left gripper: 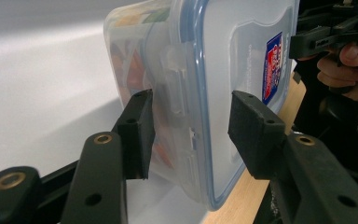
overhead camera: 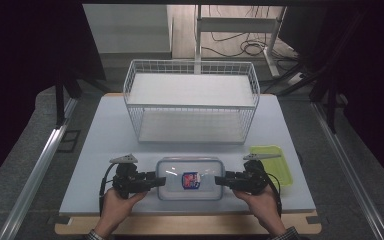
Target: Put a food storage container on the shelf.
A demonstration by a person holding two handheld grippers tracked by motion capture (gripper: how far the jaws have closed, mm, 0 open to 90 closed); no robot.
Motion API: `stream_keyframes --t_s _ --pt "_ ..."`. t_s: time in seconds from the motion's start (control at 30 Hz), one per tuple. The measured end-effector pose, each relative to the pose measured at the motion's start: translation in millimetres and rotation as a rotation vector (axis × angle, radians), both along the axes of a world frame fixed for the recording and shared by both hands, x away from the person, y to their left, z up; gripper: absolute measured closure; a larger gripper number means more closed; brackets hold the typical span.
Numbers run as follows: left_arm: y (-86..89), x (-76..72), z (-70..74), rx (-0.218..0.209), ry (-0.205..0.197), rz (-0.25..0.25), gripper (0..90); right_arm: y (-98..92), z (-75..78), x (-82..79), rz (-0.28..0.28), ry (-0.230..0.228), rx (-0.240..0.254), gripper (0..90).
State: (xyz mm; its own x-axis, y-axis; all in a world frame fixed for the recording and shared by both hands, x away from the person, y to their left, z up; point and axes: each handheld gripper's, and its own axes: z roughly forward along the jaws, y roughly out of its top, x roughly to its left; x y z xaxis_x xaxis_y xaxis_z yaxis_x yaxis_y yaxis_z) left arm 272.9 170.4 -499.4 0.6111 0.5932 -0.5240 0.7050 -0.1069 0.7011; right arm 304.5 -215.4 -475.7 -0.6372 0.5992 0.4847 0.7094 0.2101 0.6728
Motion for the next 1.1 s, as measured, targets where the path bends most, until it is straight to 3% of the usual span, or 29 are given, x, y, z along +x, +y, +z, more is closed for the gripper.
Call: stream_keyframes --t_s 0.53,1.1 --pt "9.5 5.8 39.6 -0.003 -0.095 0.028 52.7 8.1 36.0 11.1 0.034 -0.111 0.013 49.8" --pt "13.7 28.9 88.9 -0.008 -0.163 0.053 52.6 12.2 81.2 34.0 0.025 -0.170 0.040 49.8"
